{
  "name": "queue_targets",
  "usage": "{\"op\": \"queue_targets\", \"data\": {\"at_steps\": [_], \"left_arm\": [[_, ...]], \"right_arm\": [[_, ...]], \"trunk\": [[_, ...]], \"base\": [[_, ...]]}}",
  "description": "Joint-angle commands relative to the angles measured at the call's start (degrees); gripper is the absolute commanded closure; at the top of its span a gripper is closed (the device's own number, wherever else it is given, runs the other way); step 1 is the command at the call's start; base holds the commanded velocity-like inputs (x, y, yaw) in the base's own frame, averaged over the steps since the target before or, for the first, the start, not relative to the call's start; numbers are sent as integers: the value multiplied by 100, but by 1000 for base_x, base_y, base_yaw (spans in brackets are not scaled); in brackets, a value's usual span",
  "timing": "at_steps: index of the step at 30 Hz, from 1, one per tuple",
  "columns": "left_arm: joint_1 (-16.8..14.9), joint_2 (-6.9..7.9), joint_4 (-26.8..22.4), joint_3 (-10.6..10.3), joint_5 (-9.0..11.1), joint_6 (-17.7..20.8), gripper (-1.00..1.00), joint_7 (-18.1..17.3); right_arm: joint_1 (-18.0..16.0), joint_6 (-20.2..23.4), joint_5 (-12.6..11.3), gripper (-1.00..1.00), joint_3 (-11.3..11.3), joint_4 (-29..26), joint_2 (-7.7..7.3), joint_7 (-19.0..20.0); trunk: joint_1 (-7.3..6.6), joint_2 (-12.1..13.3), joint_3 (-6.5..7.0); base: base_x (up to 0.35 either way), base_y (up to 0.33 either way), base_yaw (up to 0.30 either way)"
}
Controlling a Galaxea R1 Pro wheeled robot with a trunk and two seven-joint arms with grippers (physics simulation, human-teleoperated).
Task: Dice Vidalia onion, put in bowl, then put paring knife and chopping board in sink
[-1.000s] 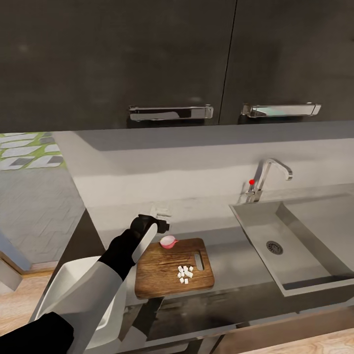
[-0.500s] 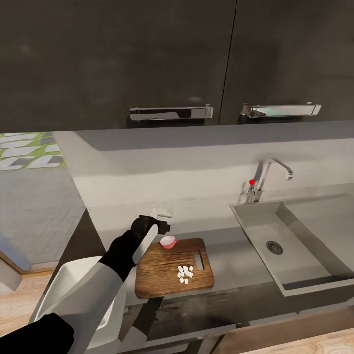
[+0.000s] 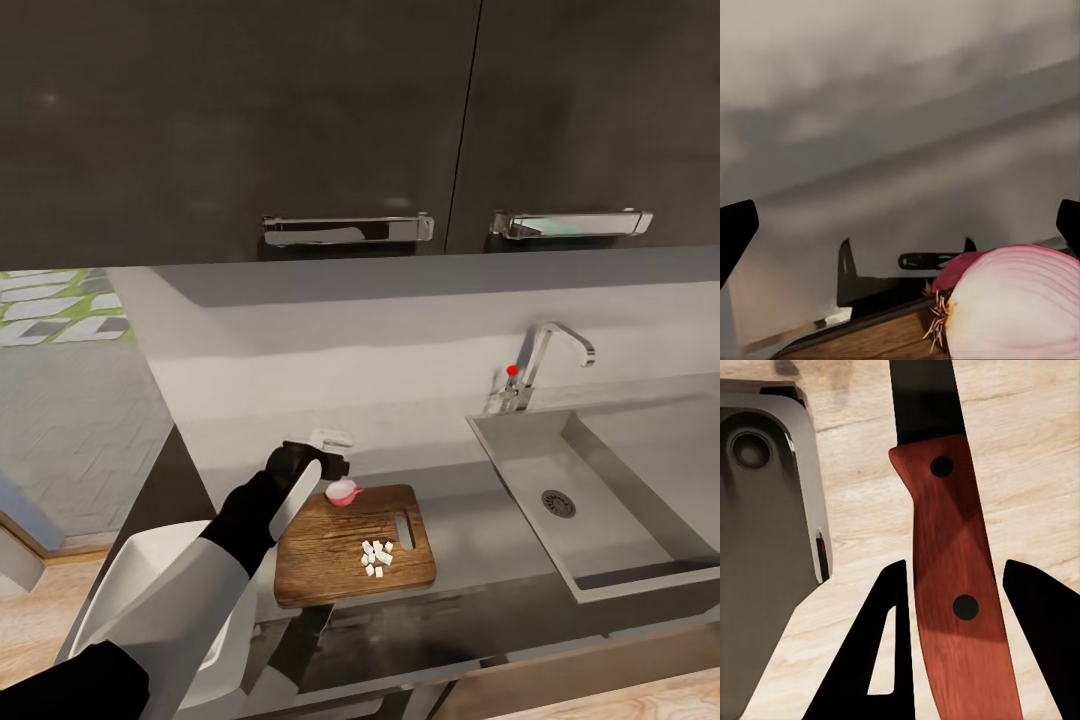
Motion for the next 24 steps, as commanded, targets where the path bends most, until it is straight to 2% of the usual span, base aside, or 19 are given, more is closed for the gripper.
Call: {"op": "queue_targets", "data": {"at_steps": [1,24], "left_arm": [[-2,2,-4,-13,59,14,-100,55],[96,2,114,-22,59,5,-100,38]], "right_arm": [[-11,-44,29,100,-25,-20,0,18],[-11,-44,30,100,-25,-19,0,18]], "trunk": [[4,-13,-12],[4,-13,-12]], "base": [[0,0,0],[0,0,0]]}}
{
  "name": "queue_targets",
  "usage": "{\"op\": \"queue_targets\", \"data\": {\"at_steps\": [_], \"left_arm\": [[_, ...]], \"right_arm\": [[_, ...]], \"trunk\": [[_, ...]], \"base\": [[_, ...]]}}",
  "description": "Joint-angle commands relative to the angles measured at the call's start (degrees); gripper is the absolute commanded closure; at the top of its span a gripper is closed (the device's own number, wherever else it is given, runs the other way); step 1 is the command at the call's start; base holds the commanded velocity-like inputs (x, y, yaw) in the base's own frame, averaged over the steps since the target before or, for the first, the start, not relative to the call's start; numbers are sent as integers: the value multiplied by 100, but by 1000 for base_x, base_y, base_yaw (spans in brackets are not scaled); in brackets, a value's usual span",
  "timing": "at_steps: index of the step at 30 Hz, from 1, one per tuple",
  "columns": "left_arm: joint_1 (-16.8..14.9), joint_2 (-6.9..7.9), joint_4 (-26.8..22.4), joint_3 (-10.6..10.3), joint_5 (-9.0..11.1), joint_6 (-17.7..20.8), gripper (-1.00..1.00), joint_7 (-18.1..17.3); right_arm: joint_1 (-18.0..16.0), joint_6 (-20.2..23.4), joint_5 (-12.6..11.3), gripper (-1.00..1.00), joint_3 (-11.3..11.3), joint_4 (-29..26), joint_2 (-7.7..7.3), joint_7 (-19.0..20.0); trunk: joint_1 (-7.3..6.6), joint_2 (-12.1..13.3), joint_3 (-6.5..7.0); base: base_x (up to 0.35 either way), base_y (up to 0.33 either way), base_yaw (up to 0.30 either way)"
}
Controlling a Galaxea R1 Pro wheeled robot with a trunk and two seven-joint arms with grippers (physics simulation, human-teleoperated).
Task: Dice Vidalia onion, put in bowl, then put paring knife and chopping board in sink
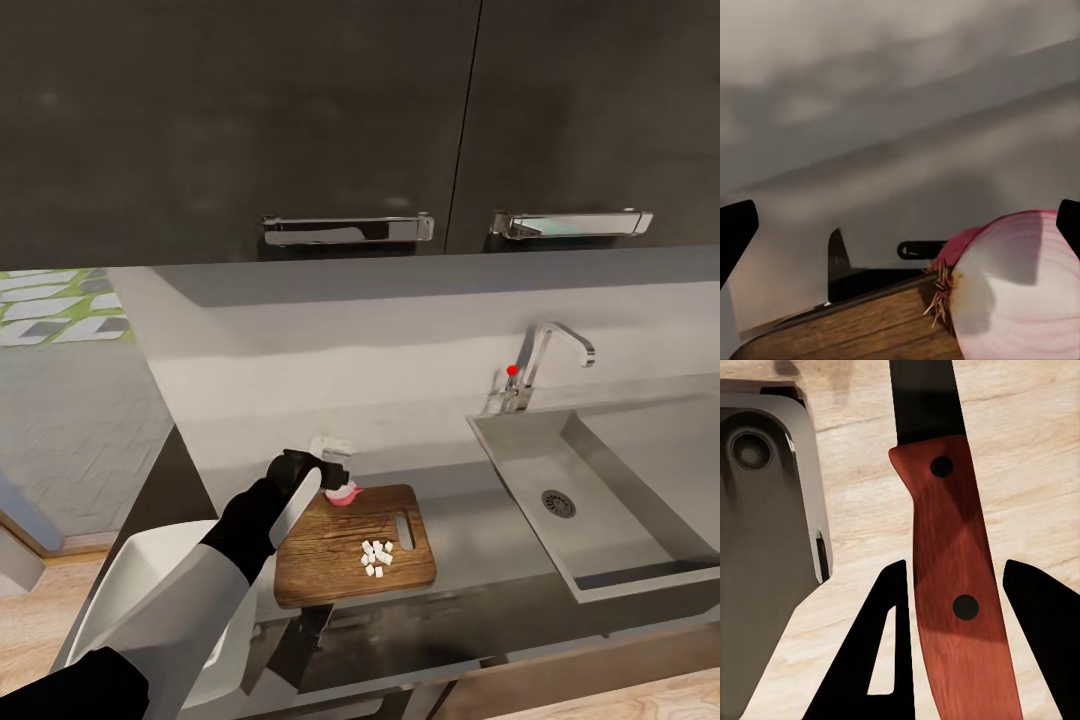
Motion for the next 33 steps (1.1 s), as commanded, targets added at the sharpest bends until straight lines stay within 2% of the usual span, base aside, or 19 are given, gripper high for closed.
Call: {"op": "queue_targets", "data": {"at_steps": [1,29,33], "left_arm": [[-7,2,-2,-13,60,13,-100,55],[1,2,150,-13,60,4,-100,54],[2,2,150,-13,60,4,-100,54]], "right_arm": [[-11,-44,29,100,-25,-20,0,18],[-11,-47,30,100,-25,-22,0,18],[-11,-52,32,100,-25,-20,1,18]], "trunk": [[4,-13,-13],[4,-13,-13],[4,-13,-13]], "base": [[0,0,0],[-1,0,0],[-214,0,0]]}}
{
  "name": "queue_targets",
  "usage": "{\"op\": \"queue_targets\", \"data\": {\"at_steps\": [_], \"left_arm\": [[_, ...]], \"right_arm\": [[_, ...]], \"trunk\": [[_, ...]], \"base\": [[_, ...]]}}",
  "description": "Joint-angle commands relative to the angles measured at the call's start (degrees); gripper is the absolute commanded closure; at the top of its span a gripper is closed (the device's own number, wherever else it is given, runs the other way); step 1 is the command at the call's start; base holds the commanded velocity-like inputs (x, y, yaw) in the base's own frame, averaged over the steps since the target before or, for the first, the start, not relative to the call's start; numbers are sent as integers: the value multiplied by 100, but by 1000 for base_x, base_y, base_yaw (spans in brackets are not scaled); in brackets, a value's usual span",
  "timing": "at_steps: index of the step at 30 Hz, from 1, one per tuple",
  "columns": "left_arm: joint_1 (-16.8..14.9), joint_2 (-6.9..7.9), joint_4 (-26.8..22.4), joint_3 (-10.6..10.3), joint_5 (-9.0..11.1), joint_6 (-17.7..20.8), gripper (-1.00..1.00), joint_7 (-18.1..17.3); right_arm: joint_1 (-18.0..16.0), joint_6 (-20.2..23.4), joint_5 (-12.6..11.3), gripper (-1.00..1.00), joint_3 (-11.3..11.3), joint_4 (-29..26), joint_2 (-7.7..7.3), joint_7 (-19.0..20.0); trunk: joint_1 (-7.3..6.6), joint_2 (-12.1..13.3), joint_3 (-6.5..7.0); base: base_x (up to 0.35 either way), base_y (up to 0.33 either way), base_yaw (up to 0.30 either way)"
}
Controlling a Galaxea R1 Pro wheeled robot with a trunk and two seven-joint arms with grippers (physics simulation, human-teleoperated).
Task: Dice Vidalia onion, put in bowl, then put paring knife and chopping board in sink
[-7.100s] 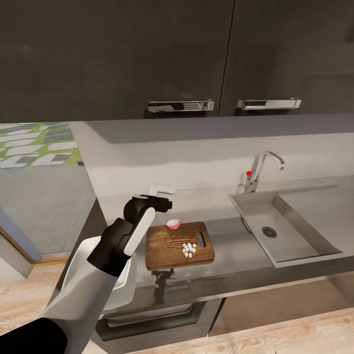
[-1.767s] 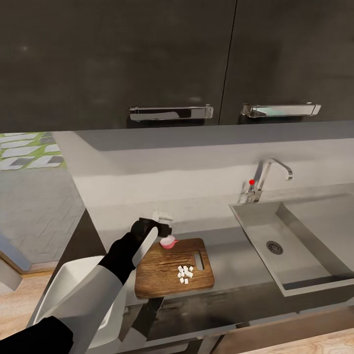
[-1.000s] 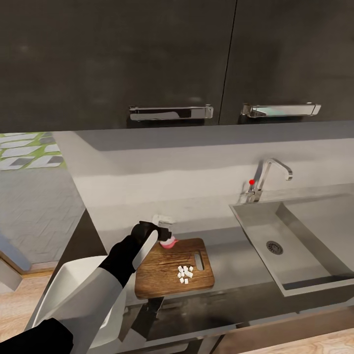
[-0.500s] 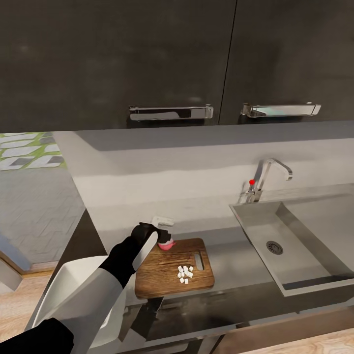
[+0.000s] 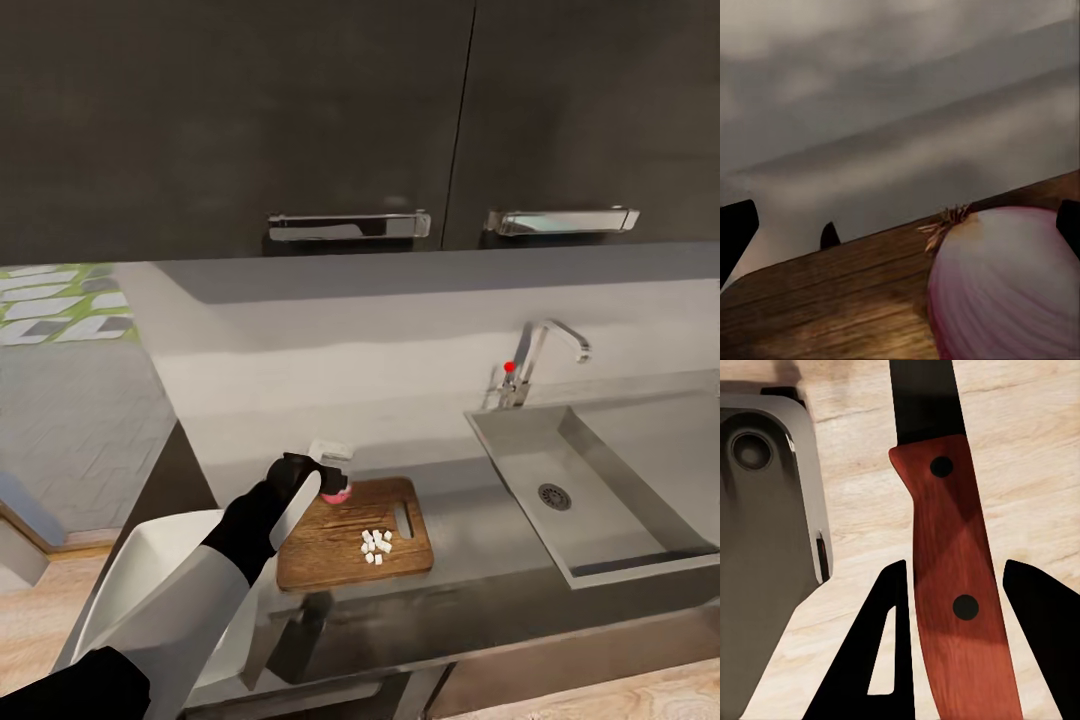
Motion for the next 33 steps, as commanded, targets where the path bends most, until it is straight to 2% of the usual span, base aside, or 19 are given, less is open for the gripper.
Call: {"op": "queue_targets", "data": {"at_steps": [1,20,33], "left_arm": [[-6,3,-4,-14,60,14,-100,55],[-6,3,-4,-14,60,14,-100,55],[-6,1,-4,-14,60,14,-100,55]], "right_arm": [[-11,-44,29,100,-26,-20,0,18],[-11,-45,28,100,-26,-21,-1,18],[-11,-45,29,100,-26,-20,-1,18]], "trunk": [[2,-13,-13],[2,-13,-13],[2,-13,-13]], "base": [[-147,0,0],[-12,0,0],[-131,0,0]]}}
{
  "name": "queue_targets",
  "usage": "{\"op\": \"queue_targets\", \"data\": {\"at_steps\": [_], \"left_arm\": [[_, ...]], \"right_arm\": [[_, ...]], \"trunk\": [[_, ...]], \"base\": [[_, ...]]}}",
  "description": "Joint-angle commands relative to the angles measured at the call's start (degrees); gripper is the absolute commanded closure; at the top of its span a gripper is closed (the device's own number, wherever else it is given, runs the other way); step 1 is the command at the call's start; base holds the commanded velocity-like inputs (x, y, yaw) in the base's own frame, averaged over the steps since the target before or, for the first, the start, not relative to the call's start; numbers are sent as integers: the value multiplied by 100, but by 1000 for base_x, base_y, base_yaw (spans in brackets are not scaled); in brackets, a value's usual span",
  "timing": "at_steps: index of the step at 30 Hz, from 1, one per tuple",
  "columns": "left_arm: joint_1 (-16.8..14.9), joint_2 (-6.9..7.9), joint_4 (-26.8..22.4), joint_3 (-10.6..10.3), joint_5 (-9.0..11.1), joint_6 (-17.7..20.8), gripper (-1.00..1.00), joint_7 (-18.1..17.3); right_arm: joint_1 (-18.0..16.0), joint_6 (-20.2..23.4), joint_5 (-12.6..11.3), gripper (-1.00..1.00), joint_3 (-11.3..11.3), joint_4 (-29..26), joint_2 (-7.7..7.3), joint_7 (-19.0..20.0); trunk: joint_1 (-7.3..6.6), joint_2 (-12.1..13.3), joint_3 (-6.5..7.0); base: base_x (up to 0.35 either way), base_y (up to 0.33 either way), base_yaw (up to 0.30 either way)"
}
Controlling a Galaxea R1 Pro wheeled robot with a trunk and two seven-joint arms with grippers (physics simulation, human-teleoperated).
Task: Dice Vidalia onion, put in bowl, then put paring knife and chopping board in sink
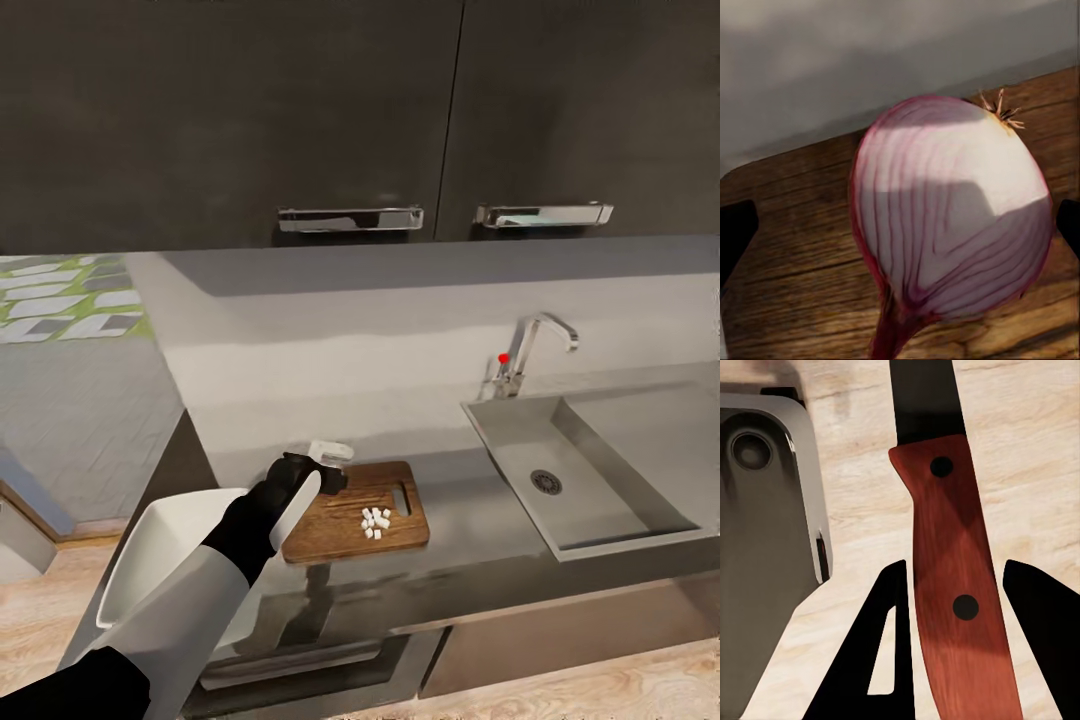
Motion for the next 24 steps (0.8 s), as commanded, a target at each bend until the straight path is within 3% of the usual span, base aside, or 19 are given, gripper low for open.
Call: {"op": "queue_targets", "data": {"at_steps": [1,18,24], "left_arm": [[-6,3,-5,-14,60,14,-100,55],[-6,-2,-90,-14,60,14,-100,59],[-6,-2,-683,-6,60,22,-100,69]], "right_arm": [[-12,-44,29,100,-25,-21,0,19],[-12,-44,29,100,-25,-21,0,19],[-12,-52,29,100,-25,-21,9,19]], "trunk": [[2,-13,-12],[2,-13,-12],[2,-13,-12]], "base": [[-109,0,0],[-11,0,0],[0,0,0]]}}
